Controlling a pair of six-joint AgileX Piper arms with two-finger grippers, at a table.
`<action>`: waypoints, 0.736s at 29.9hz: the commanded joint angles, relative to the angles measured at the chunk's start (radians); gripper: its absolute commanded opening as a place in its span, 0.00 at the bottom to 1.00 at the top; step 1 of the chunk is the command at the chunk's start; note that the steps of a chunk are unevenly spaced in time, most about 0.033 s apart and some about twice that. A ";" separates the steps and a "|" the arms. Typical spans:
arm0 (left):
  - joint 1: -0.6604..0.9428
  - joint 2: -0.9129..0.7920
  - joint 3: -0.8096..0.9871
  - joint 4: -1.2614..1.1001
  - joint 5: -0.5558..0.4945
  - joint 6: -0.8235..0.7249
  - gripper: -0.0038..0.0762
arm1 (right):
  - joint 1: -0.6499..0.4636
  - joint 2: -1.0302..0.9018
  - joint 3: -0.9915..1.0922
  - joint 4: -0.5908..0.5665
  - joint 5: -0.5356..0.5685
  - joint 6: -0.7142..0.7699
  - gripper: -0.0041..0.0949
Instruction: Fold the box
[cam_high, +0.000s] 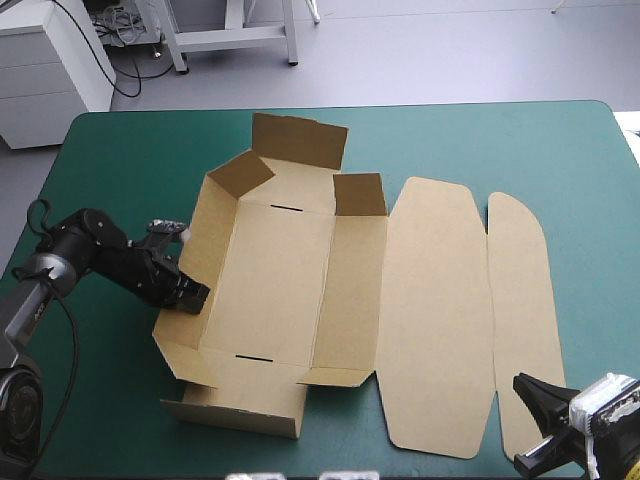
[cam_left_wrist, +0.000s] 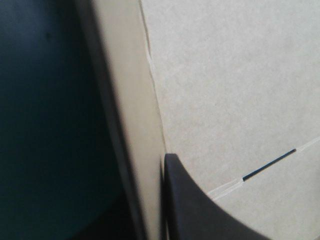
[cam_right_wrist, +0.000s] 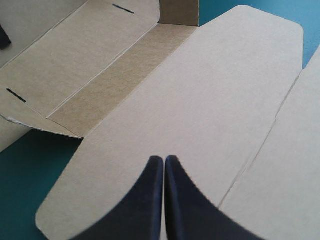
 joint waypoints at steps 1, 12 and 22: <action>-0.083 -0.039 -0.157 0.136 -0.020 -0.034 0.04 | -0.001 0.018 -0.022 -0.012 -0.074 -0.004 0.03; -0.384 -0.039 -0.357 0.660 -0.207 -0.099 0.04 | -0.001 0.018 -0.022 -0.012 -0.074 0.003 0.03; -0.595 -0.039 -0.363 0.948 -0.367 -0.145 0.04 | -0.001 0.018 -0.022 -0.012 -0.074 0.011 0.03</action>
